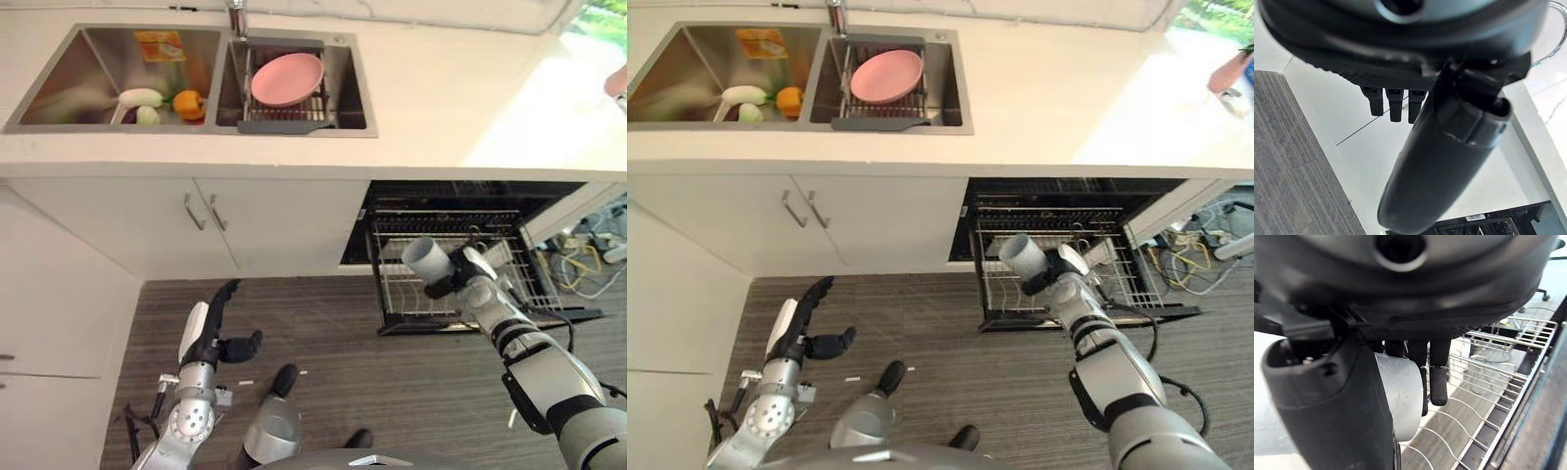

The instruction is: Place the dishes in the dishwasher.

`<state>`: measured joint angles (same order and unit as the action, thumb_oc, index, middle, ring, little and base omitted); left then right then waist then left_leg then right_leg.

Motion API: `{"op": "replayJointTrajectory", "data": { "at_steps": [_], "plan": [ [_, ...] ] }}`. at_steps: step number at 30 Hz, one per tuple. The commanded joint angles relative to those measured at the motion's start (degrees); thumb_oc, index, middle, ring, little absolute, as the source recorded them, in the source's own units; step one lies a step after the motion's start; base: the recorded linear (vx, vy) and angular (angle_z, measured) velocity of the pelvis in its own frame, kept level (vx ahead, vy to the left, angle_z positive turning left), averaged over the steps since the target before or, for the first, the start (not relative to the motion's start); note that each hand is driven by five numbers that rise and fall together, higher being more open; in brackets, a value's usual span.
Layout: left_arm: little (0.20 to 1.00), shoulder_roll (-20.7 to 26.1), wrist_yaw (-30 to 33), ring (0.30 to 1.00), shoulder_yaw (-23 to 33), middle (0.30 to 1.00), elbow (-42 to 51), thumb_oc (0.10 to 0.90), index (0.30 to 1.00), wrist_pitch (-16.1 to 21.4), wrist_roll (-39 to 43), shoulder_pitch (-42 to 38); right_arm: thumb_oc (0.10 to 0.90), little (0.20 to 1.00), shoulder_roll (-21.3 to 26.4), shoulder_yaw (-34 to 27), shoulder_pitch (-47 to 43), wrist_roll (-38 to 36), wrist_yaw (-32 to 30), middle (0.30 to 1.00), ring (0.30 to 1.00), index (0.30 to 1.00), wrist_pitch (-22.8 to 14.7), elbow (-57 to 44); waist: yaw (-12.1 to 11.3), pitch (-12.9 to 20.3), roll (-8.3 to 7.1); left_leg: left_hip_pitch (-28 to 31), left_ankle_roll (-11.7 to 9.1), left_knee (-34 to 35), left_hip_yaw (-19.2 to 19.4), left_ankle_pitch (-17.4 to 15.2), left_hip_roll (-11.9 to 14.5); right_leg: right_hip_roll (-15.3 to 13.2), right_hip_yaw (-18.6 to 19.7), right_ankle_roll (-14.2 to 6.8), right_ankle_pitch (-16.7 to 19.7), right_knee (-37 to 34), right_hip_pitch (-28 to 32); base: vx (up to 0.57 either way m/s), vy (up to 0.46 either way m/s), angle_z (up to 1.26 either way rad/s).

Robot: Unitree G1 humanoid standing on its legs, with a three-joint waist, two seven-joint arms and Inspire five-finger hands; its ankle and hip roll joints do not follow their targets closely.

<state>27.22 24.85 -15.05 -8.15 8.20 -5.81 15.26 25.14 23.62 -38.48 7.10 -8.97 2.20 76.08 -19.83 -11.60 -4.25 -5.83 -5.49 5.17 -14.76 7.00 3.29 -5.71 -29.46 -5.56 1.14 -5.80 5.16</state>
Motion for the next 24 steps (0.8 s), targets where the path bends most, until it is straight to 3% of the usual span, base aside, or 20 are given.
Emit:
{"op": "replayJointTrajectory", "data": {
  "at_steps": [1, 9, 10, 11, 18, 24],
  "plan": [
    [0.900, 3.1, -0.3, 0.900, -0.4, 0.900, 5.6, 0.800, 0.900, 5.4, 1.5, -3.3, 0.400, 0.300, 3.5, 2.5, -5.5, 0.9, -0.3, 0.300, 0.300, 0.300, -2.2, -2.2, 0.7, 1.0, -1.35, -1.7, -3.9, -0.2, 3.7, 0.2, 2.1, -1.6, -1.0, -2.4, -3.6, 0.8, 2.7, -0.01, -0.016, 0.21],
    [0.900, 4.2, -4.9, 0.900, 0.1, 0.900, 6.9, 0.800, 0.900, 5.3, 2.9, -1.8, 0.400, 0.300, 2.1, 3.2, -4.2, 2.5, 3.5, 0.300, 0.300, 0.300, -1.7, 7.9, -1.6, 1.0, -0.30, -1.9, -4.0, -0.2, 3.0, -0.1, 1.3, -2.0, -2.4, -2.3, -4.6, 0.8, 3.3, 0.02, 0.003, 0.12],
    [0.900, 4.3, -5.8, 0.900, 0.1, 0.900, 7.1, 0.800, 0.900, 5.0, 2.9, -2.0, 0.535, 0.502, 2.1, 2.2, -3.9, 2.0, 4.5, 0.502, 0.502, 0.502, -0.9, 9.0, -2.0, 1.4, -0.21, -1.9, -4.1, -0.2, 2.7, -0.1, 1.2, -2.0, -2.7, -2.3, -4.9, 0.8, 3.6, 0.03, -0.003, 0.24],
    [0.900, 4.3, -6.0, 0.900, -0.1, 0.900, 6.7, 0.800, 0.900, 4.8, 2.8, -2.4, 0.800, 0.900, 1.8, 1.8, -3.5, 1.9, 4.8, 0.900, 0.900, 0.900, -0.5, 9.3, -2.0, 1.6, -0.20, -1.8, -4.1, -0.2, 2.6, -0.1, 1.2, -2.1, -3.0, -2.4, -5.0, 0.8, 3.8, 0.04, -0.002, 0.21],
    [0.900, 3.4, -7.7, 0.900, -0.4, 0.900, 5.0, 0.800, 0.900, 2.3, 1.6, -3.1, 0.800, 0.900, 2.1, 0.1, -1.3, 1.5, 4.4, 0.900, 0.900, 0.900, -0.9, 9.3, -2.5, 3.0, -0.62, -0.9, -4.1, -0.2, 1.9, -0.4, 1.0, -2.0, -4.1, -2.4, -5.8, 0.8, 5.4, 0.02, -0.008, 0.09],
    [0.900, 3.1, -8.6, 0.900, -0.4, 0.900, 2.1, 0.800, 0.900, 1.1, -0.6, -2.6, 0.800, 0.900, 3.2, -1.2, -1.4, 0.7, 4.8, 0.900, 0.900, 0.900, -1.9, 8.2, -2.4, 4.1, -1.86, 0.5, -4.0, -0.2, 2.6, -1.0, 1.3, -1.8, -3.5, -2.3, -6.1, 0.8, 6.6, 0.01, -0.004, 0.02]
  ]
}}
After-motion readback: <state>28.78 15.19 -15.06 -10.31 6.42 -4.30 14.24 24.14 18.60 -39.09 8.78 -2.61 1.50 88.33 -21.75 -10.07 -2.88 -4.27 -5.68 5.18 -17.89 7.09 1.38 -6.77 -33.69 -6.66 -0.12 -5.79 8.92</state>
